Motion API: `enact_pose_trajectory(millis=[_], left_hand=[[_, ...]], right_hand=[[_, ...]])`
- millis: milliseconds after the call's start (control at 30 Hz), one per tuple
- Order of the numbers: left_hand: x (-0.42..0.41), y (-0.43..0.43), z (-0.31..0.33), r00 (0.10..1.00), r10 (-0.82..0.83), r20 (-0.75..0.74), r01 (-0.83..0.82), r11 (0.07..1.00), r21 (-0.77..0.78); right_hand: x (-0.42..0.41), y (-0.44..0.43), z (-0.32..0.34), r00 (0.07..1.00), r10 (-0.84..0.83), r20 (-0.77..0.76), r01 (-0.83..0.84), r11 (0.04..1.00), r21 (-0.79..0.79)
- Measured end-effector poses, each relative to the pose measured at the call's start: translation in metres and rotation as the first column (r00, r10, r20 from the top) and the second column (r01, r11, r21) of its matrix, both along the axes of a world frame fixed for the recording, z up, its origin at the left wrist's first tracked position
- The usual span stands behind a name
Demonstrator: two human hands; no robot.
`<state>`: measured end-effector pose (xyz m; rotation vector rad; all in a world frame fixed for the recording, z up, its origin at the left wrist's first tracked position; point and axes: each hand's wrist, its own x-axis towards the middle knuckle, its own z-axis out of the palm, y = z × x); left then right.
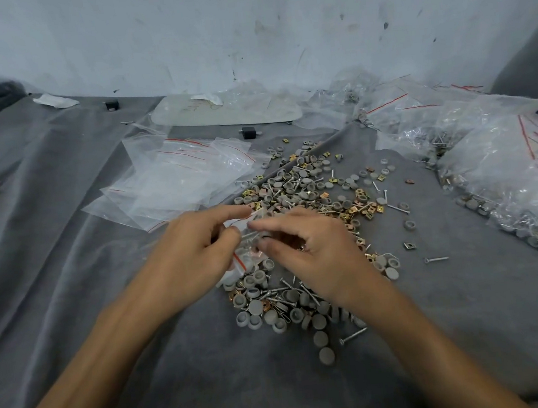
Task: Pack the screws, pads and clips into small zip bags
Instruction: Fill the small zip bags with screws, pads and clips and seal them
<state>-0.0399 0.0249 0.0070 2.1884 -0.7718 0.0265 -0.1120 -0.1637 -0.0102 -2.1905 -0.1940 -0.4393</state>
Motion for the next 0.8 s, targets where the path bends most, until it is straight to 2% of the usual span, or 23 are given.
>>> enact_pose_trajectory(millis=[100,233,333,367,433,500,567,667,800], left_hand=[[0.0,0.0,0.0,1.0,-0.01,-0.018,0.01,1.0,-0.013],[0.002,-0.001,0.0,0.999,-0.007,-0.049,0.005,0.999,-0.048],[0.004,0.0,-0.001,0.998,0.014,-0.068,-0.021,0.996,-0.092],[0.005,0.001,-0.001,0.997,0.021,-0.068,-0.028,0.994,-0.102],[0.007,0.002,-0.001,0.997,0.034,-0.069,-0.042,0.992,-0.116],[0.008,0.003,0.0,0.996,0.051,-0.07,-0.059,0.991,-0.122],[0.008,0.003,0.0,0.996,0.054,-0.073,-0.063,0.99,-0.129],[0.007,0.003,0.002,0.995,0.047,-0.091,-0.059,0.989,-0.133],[0.006,0.004,0.003,0.996,0.057,-0.074,-0.066,0.989,-0.132]], right_hand=[[0.003,0.001,0.0,1.0,-0.008,-0.011,0.008,1.0,0.0],[0.003,-0.002,0.005,0.999,0.013,-0.037,-0.009,0.994,0.112],[0.004,-0.011,0.007,0.997,-0.071,-0.032,0.075,0.983,0.169],[0.004,-0.015,0.006,0.994,-0.109,-0.029,0.112,0.983,0.145],[0.005,-0.02,0.003,0.986,-0.153,-0.064,0.152,0.988,-0.024],[0.005,-0.016,-0.002,0.975,-0.118,-0.187,0.072,0.969,-0.237],[0.005,-0.007,-0.011,0.952,-0.08,-0.294,-0.037,0.928,-0.372],[0.004,0.006,-0.018,0.953,-0.083,-0.29,-0.058,0.893,-0.447],[0.003,0.011,-0.019,0.964,-0.095,-0.248,-0.034,0.882,-0.47]])
